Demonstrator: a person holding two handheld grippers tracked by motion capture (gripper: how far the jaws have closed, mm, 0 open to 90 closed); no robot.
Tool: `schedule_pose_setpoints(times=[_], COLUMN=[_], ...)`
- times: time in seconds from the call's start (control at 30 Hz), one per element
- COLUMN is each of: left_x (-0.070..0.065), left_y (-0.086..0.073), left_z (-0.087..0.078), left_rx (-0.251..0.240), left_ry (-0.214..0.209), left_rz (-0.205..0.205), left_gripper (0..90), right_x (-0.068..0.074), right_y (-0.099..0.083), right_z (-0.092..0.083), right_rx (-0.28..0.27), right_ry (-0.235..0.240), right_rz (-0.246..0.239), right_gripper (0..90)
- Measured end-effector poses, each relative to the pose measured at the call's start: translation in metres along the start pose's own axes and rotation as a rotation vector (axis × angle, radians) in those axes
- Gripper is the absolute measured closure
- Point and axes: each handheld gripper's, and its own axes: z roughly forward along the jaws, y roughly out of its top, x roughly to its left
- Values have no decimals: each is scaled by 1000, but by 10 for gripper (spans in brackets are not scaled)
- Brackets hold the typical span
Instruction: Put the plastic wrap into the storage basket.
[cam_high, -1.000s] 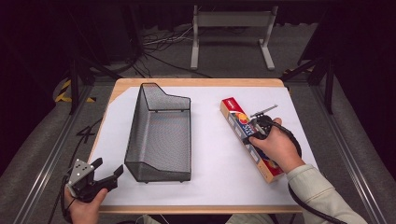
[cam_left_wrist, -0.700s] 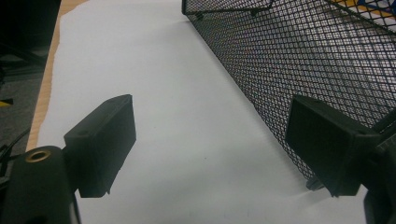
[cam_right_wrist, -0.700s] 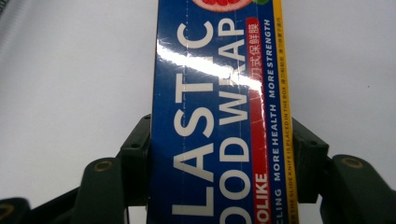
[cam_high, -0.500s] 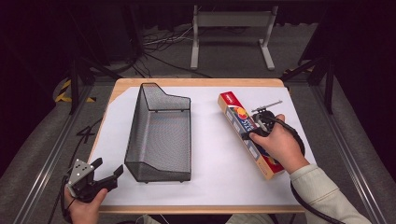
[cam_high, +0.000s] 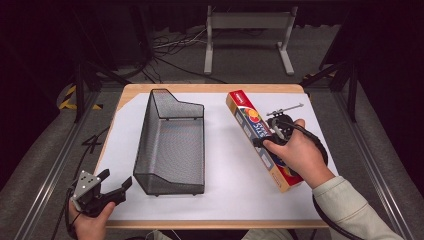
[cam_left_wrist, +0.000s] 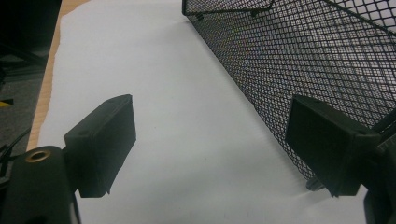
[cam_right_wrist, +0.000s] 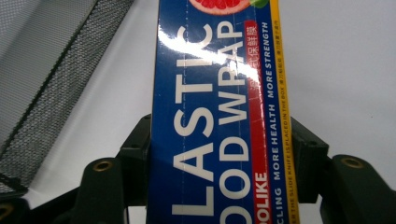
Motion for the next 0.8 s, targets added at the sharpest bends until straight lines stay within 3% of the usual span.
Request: schedule_pose_setpoints(times=[0.4,0.8], left_x=[0,0], left_y=[0,0], left_z=[0,0], left_rx=[-2,0], left_ry=[1,-1], left_rz=[3,4], left_gripper=[170,170], right_x=[25,52], right_y=[12,26], right_z=[-15,-14], right_rx=[-4,14], right_ry=[30,58], right_rz=[-14,-44], right_gripper=[400,400])
